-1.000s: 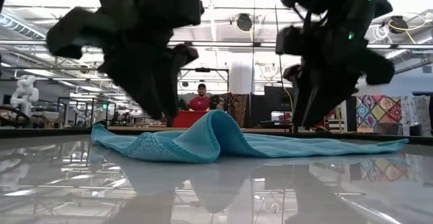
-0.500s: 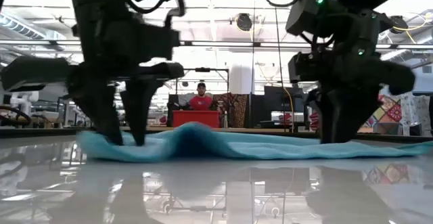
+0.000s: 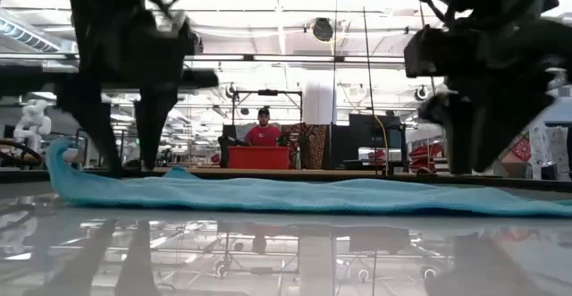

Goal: Roll towel
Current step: Fold the blue towel

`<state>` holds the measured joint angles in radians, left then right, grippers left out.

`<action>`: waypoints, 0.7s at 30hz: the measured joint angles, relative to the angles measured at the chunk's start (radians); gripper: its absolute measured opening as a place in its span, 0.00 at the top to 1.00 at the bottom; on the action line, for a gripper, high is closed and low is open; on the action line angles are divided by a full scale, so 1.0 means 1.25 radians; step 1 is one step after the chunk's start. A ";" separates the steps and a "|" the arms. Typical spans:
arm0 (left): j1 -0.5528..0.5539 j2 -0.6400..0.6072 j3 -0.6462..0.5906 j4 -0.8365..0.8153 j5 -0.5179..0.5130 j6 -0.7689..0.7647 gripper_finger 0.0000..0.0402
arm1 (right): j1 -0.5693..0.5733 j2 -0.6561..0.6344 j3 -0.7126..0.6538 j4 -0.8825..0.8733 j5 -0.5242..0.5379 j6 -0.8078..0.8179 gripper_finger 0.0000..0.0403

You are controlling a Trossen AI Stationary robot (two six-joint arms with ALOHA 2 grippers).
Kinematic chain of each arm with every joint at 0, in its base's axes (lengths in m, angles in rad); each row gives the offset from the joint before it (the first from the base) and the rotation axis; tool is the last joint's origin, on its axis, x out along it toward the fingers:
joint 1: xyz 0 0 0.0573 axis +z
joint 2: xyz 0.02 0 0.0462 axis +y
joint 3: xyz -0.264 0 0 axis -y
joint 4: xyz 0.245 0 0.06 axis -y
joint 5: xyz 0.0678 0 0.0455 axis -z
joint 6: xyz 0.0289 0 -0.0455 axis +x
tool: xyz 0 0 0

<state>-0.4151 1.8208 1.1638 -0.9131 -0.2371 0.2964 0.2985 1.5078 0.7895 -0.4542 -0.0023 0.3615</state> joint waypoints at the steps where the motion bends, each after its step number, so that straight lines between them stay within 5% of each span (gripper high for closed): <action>1: 0.000 -0.010 0.002 0.005 -0.001 -0.001 0.67 | -0.005 -0.014 0.000 -0.017 0.041 -0.010 0.59; 6: 0.008 -0.032 0.018 0.026 -0.024 -0.001 0.67 | -0.047 -0.050 0.000 -0.049 0.200 -0.081 0.59; 21: 0.157 -0.032 -0.068 0.164 -0.076 -0.023 0.67 | -0.256 0.032 -0.005 -0.034 0.228 -0.220 0.59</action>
<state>-0.2186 1.7809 1.0783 -0.7080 -0.3316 0.2676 -0.0213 1.5478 0.7836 -0.4973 0.2826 0.0871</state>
